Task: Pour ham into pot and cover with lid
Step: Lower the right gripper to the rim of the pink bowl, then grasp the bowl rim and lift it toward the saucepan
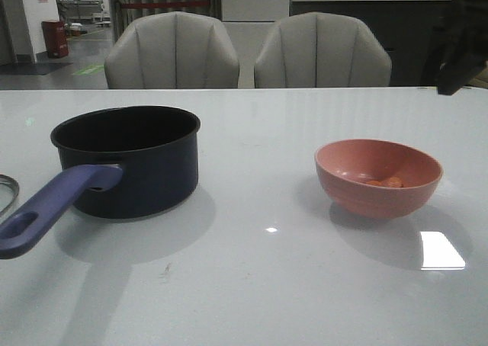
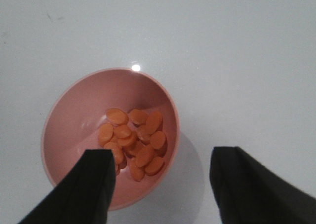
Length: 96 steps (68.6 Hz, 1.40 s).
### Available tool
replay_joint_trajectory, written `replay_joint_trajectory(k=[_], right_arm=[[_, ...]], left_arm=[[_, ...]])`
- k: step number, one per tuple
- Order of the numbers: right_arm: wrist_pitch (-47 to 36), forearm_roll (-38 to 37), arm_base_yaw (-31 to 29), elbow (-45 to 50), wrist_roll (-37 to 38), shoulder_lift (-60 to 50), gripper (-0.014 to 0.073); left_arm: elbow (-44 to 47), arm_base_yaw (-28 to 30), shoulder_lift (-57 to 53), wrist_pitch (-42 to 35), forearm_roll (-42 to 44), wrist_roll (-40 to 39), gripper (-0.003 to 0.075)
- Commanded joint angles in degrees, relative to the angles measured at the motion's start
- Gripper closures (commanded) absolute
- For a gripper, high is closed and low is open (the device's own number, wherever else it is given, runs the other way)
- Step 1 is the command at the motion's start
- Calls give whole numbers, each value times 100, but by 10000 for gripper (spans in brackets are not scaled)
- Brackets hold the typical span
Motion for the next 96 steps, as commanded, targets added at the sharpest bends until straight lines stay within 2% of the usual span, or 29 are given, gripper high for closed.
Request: replay_joint_trajectory(k=[1, 26, 33, 45, 49, 60, 69, 79, 96], right_arm=[[-56, 16, -27, -585, 0, 559, 73], [58, 16, -179, -1440, 0, 2186, 97], [103, 17, -179, -1559, 0, 2423, 189], [163, 130, -179, -1726, 0, 2574, 473], [189, 130, -179, -1825, 0, 2562, 452], [202, 178, -167, -2193, 0, 2385, 460], [832, 266, 59, -2912, -397, 2316, 460], [1425, 260, 720, -3906, -790, 2316, 460], [1775, 36, 1924, -5591, -749, 2790, 460]], left_arm=[[-149, -55, 79, -502, -60, -5, 115], [-149, -55, 79, -502, -60, -5, 115], [-149, -55, 79, -502, -60, -5, 115], [-149, -55, 79, -502, -60, -5, 115], [-149, -55, 79, -502, -60, -5, 115], [-149, -55, 79, -502, -60, -5, 115], [-149, -55, 79, -502, -60, -5, 115], [-149, -55, 79, -502, -60, -5, 115], [-149, -55, 79, -502, -60, -5, 115]])
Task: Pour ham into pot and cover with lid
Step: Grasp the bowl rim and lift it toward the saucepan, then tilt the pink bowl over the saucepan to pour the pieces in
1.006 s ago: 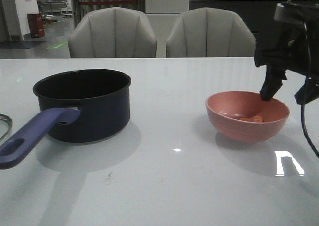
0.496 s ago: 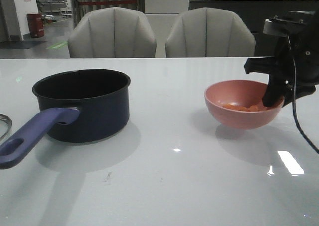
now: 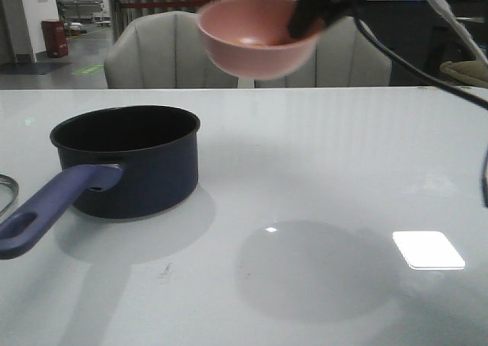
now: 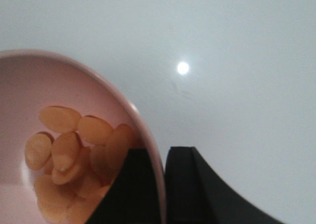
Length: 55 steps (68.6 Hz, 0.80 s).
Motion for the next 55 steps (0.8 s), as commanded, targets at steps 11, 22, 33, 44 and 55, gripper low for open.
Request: replay_joint_trajectory(k=[11, 22, 33, 44, 55], right_arm=[[458, -643, 844, -1965, 380, 789, 460], [5, -1455, 1081, -2442, 715, 1226, 460], [-1123, -1604, 1169, -2193, 715, 1179, 460], [-2685, -2013, 1292, -1473, 715, 1099, 460], [-4696, -2454, 1425, -381, 715, 907, 460]], left_arm=[[-149, -55, 79, -502, -50, -14, 115], [-149, -55, 79, -502, -50, -14, 115], [-149, -55, 79, -502, -50, -14, 115], [-149, -55, 79, -502, -50, -14, 115], [-149, -55, 79, -502, -50, -14, 115]])
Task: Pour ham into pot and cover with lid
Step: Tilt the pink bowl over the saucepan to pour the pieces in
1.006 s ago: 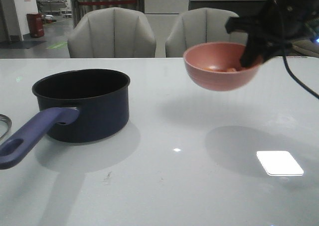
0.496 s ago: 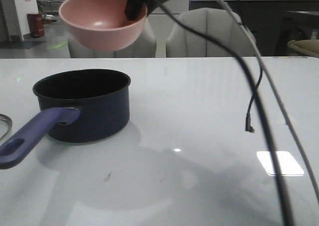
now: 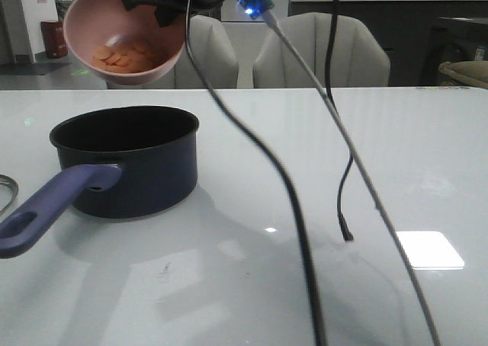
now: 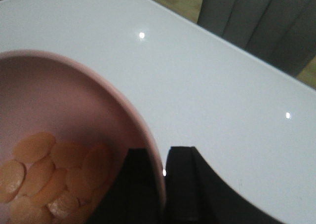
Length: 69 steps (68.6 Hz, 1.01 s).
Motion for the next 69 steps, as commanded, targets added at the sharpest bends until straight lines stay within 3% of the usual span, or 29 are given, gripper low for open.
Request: replay_joint_trajectory(k=[1, 16, 26, 35, 48, 69], right_arm=[[-2020, -320, 75, 508, -39, -579, 460], [-4653, -329, 100, 1677, -1164, -637, 460], [-5893, 5, 106, 2142, -2168, -582, 460], [-6042, 619, 230, 2180, -2761, -481, 460], [-6353, 1626, 511, 2180, -4706, -331, 460], [-7204, 1833, 705, 2182, -6326, 3, 460]], left_arm=[[-157, -55, 79, -502, -50, -14, 115], [-157, -55, 79, -502, -50, -14, 115], [-157, -55, 79, -502, -50, -14, 115], [-157, -55, 79, -502, -50, -14, 115], [-157, -55, 79, -502, -50, -14, 115], [-157, -55, 79, -502, -50, -14, 115]])
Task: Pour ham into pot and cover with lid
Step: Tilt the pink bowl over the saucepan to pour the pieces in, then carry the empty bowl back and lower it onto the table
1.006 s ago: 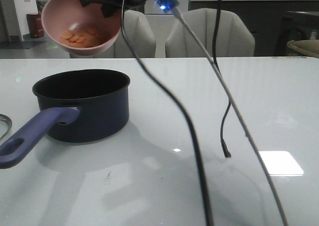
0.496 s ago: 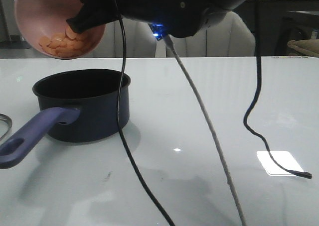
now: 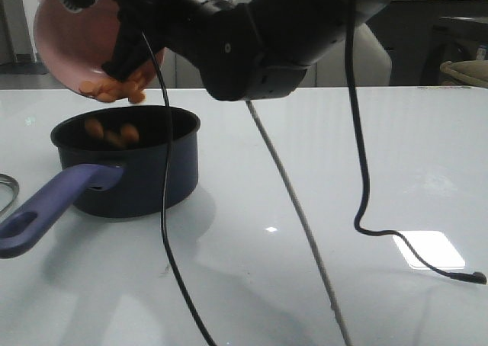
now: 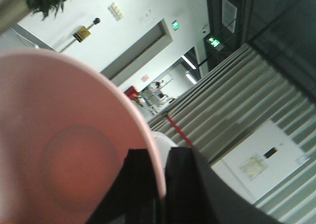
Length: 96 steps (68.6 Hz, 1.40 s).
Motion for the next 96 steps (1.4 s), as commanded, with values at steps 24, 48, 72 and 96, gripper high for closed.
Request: replay_joint_trajectory(k=[24, 48, 72, 96], right_arm=[[-1162, 167, 21, -115, -604, -237, 460], [709, 960, 21, -115, 1428, -841, 460], [3773, 2585, -246, -115, 912, -2078, 460], [5679, 3699, -1322, 220, -310, -3005, 460]], left_arm=[[-157, -55, 82, -502, -50, -18, 115], [-157, -55, 82, -502, -50, -18, 115], [-157, -55, 82, -502, -50, -18, 115], [-157, -55, 82, -502, -50, -18, 115]])
